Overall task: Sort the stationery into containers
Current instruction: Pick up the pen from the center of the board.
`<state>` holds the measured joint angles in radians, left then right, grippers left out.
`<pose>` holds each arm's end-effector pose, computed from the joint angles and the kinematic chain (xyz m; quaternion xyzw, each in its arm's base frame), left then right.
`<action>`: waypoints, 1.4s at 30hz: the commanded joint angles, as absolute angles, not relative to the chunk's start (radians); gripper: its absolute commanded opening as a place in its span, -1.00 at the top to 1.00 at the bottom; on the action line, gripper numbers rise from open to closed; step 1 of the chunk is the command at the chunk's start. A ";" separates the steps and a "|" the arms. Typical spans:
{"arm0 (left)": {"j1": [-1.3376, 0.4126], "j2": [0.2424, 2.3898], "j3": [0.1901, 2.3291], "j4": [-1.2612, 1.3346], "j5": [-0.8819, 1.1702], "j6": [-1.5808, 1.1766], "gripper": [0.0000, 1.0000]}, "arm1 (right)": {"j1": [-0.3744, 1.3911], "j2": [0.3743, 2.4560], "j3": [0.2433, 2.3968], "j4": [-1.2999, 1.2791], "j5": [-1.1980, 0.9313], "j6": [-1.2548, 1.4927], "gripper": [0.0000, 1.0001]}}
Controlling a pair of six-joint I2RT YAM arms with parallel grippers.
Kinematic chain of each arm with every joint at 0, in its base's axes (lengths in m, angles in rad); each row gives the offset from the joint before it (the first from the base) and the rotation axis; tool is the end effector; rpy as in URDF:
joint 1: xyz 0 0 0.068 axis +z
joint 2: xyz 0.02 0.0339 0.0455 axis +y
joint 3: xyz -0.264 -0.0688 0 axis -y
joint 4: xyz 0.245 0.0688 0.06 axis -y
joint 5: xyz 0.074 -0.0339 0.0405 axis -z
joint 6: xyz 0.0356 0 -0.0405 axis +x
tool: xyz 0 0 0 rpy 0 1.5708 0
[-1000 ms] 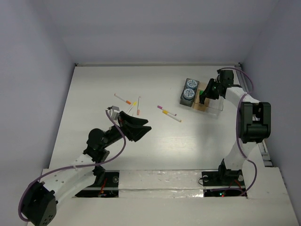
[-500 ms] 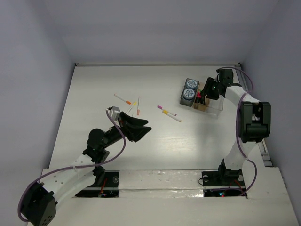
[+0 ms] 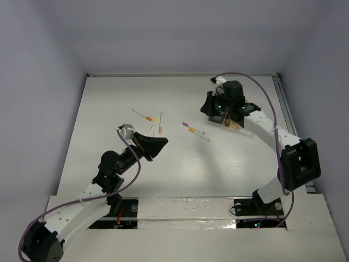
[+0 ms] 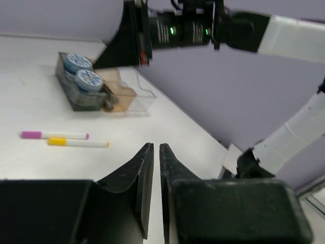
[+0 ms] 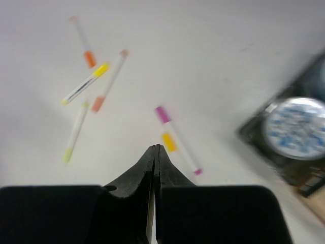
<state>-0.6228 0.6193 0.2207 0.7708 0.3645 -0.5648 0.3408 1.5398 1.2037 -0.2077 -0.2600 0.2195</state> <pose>0.1177 -0.1002 0.2660 0.1657 0.5501 -0.5391 0.6158 0.3322 0.1275 0.2971 -0.1159 0.8582 0.2432 0.4369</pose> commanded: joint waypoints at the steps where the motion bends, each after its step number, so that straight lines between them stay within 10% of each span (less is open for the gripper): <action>1: -0.629 0.532 0.226 0.726 0.197 -0.519 0.88 | 0.431 1.590 1.166 -0.205 -0.295 0.131 0.82; 9: -0.629 0.486 0.225 0.614 0.025 -0.485 0.46 | 0.515 1.764 1.276 -0.276 -0.212 0.055 -0.05; 20: -0.629 0.594 0.241 0.629 0.009 -0.462 0.19 | 0.534 2.014 1.511 -0.416 -0.113 -0.103 -0.11; 29: -0.629 0.621 0.249 0.620 -0.029 -0.456 0.24 | 0.572 2.154 1.672 -0.546 -0.130 -0.153 -0.05; 42: -0.629 0.614 0.245 0.626 -0.012 -0.457 0.25 | 0.581 2.250 1.743 -0.575 -0.006 -0.219 1.00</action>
<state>-0.6228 0.6250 0.2207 0.5819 -0.0158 -0.4709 0.5800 2.2135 1.7329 -0.5682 -0.0498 -0.1768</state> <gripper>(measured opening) 0.381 0.195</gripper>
